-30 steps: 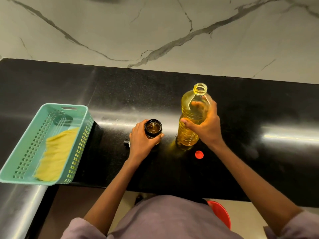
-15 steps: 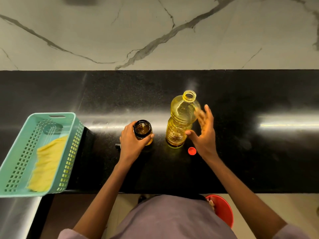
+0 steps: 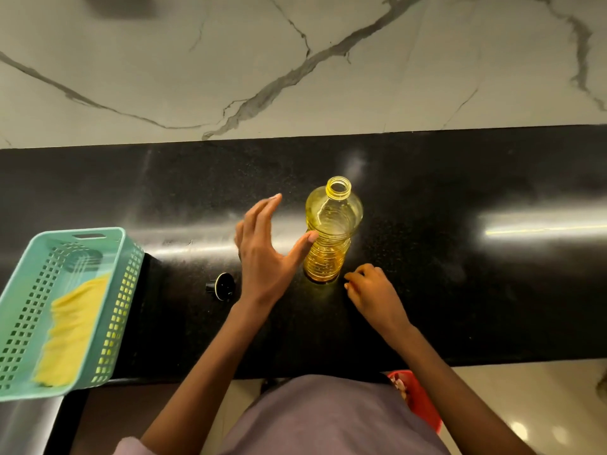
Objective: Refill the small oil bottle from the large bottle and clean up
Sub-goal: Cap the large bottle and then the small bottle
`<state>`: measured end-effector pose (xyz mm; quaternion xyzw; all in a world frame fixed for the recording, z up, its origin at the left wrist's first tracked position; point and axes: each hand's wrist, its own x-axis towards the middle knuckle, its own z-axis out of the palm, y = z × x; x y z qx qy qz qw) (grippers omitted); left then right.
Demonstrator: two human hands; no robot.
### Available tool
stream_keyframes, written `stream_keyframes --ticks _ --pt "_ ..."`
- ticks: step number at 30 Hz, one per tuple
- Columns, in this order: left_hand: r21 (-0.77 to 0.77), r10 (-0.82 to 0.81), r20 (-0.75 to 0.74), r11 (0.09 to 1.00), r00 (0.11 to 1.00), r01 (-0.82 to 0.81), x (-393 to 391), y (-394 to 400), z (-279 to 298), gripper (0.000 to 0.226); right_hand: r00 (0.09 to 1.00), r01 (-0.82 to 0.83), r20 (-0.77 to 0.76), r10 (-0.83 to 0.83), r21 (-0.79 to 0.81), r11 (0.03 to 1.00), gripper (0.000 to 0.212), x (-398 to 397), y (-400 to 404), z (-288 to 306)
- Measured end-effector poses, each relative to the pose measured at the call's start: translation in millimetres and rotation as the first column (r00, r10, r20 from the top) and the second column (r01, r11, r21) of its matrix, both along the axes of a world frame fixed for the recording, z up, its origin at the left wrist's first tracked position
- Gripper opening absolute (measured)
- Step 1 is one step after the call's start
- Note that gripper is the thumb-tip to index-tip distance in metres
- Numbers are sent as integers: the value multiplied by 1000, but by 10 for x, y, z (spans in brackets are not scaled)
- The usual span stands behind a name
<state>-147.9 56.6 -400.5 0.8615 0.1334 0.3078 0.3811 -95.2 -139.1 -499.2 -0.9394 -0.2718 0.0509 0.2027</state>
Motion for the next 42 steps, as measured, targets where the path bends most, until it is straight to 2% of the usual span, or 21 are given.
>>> stream_keyframes --ticks 2,3,5,7,10,14,16,21,25,29,32,37,42 --pt "-2 -45 52 999 998 46 112 -74 146 67 991 131 -47 -123 227 965 22 94 5 237" --pt "-6 -62 55 998 997 62 167 -105 214 65 977 213 -74 -199 350 912 22 154 20 411" --pt "-8 -88 38 996 995 88 257 -145 318 63 945 318 -124 -302 554 769 22 274 61 790" --pt "15 -111 30 994 993 110 332 -162 378 60 942 292 -103 -321 722 628 21 356 131 1161" --pt "55 -137 10 989 991 136 411 -181 398 52 959 196 -67 -276 860 472 16 352 305 1547" --pt "26 -151 3 988 989 151 433 -206 389 46 967 170 -73 -244 898 405 18 292 533 1709" --pt "17 -157 8 987 988 157 433 -201 387 46 979 153 -75 -189 883 443 21 276 572 1687" --pt "-13 -167 9 986 986 167 428 -192 375 47 996 3 54 -71 777 629 20 281 505 1690" --pt "-10 -169 9 986 986 169 431 -195 366 47 990 -119 127 54 588 800 22 354 401 1863" --pt "-21 -167 17 986 986 167 433 -208 374 48 977 -201 152 152 390 899 35 412 386 2050" --pt "-26 -158 12 987 987 158 428 -195 373 48 969 -222 163 186 247 943 43 440 430 2123" --pt "-11 -153 -10 988 988 153 416 -161 377 48 974 -146 199 111 172 974 45 391 527 2150" --pt "-2 -149 -15 989 989 149 406 -174 383 48 974 -177 156 162 84 981 44 369 554 2242"
